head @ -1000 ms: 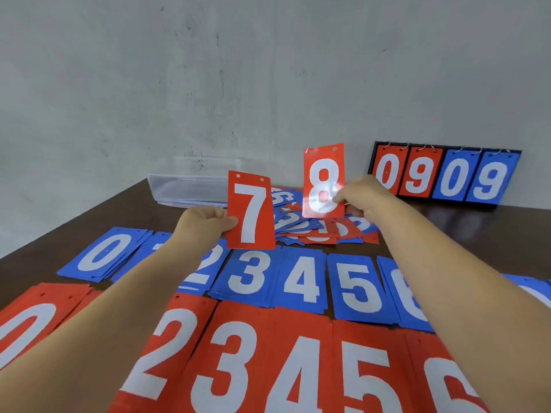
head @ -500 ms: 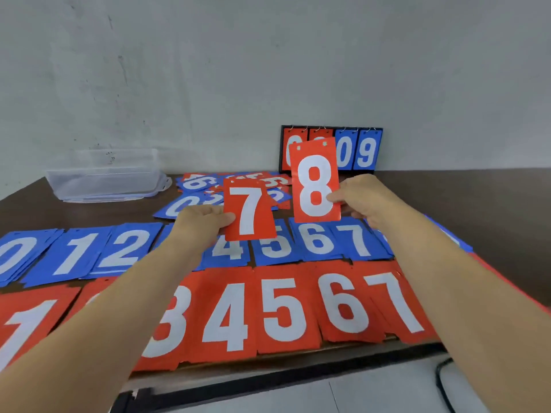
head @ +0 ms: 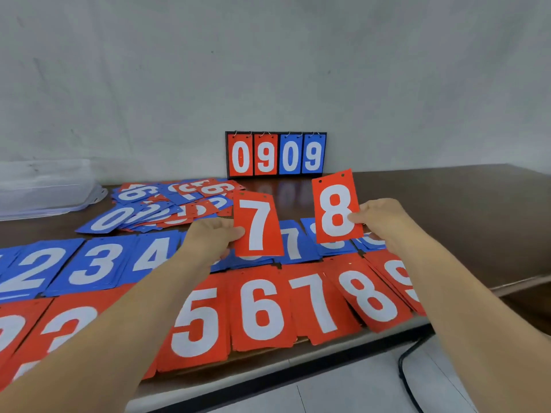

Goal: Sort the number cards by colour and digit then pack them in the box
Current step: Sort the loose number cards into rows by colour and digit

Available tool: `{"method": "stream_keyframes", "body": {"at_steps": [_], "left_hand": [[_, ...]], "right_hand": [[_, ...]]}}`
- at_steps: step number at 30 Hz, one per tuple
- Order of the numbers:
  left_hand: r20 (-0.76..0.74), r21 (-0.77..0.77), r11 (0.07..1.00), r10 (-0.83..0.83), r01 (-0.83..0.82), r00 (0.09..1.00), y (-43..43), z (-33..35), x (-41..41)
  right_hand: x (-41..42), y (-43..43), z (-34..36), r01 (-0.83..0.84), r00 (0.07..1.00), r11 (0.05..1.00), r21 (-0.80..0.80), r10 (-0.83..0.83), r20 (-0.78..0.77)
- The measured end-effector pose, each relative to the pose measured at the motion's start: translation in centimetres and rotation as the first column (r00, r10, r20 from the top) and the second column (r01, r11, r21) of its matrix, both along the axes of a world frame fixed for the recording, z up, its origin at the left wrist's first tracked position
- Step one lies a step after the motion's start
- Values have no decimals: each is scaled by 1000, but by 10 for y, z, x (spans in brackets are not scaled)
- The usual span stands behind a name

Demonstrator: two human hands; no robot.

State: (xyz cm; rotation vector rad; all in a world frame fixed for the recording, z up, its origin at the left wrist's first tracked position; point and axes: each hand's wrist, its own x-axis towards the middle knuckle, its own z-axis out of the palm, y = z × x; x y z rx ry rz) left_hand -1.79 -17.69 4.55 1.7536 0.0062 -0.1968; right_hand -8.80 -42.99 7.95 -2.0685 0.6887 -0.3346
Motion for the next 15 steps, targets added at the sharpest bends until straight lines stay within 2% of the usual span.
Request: {"method": "stream_keyframes", "body": {"at_steps": [4, 7, 15], "left_hand": [[39, 40, 999, 2, -3, 999, -34, 1, -10], [87, 101, 995, -14, 6, 996, -48, -6, -25], [184, 313, 946, 27, -85, 983, -59, -31, -96]], "right_hand": [[-17, -33, -3, -4, 1000, 996, 92, 7, -29], [-37, -52, -12, -66, 998, 988, 142, 69, -13], [-79, -58, -51, -250, 968, 964, 95, 249, 22]]}}
